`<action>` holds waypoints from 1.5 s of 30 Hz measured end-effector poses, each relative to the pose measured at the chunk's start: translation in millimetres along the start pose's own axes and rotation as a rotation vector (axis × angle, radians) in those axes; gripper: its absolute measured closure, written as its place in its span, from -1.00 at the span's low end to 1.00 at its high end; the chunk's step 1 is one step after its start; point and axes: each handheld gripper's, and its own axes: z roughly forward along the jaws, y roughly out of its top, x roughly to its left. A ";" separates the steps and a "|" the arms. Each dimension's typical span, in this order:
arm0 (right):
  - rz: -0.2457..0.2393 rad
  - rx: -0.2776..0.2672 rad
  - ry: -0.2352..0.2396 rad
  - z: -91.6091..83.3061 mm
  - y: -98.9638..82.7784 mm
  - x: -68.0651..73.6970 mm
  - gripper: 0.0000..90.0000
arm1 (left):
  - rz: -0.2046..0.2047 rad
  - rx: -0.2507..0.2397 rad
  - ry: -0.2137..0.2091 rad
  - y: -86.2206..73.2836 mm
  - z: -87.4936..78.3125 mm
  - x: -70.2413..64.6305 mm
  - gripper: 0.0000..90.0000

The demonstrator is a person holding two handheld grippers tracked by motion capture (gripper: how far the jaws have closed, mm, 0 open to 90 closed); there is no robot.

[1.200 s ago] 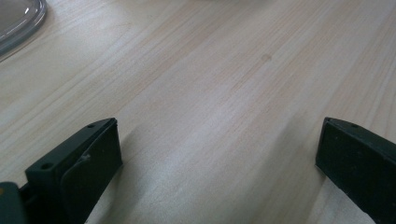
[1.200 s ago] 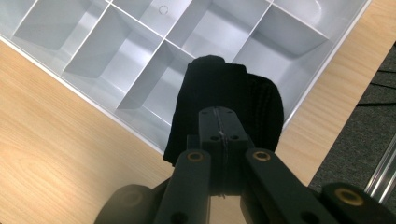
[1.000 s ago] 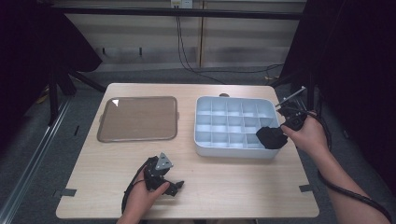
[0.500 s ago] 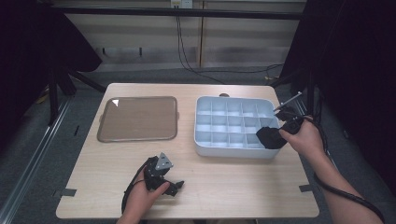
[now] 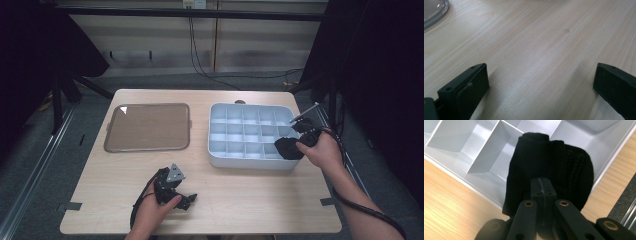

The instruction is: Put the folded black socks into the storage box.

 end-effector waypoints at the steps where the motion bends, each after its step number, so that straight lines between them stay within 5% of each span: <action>1: 0.005 0.000 0.003 1.0 -0.1 0.1 1.00 | 0.000 0.000 0.000 0.0 0.0 0.0 -1.00; 29: 0.005 0.000 -0.012 20.2 -9.5 -1.3 1.00 | 0.000 0.000 0.000 0.0 0.1 0.0 -1.00; 35: -0.011 0.050 -0.013 41.4 -15.7 1.9 1.00 | 0.003 -0.006 0.005 0.3 0.6 0.1 -1.00; 45: -0.021 0.047 -0.027 41.7 -14.8 2.0 1.00 | 0.002 -0.002 0.007 0.7 0.6 0.0 -1.00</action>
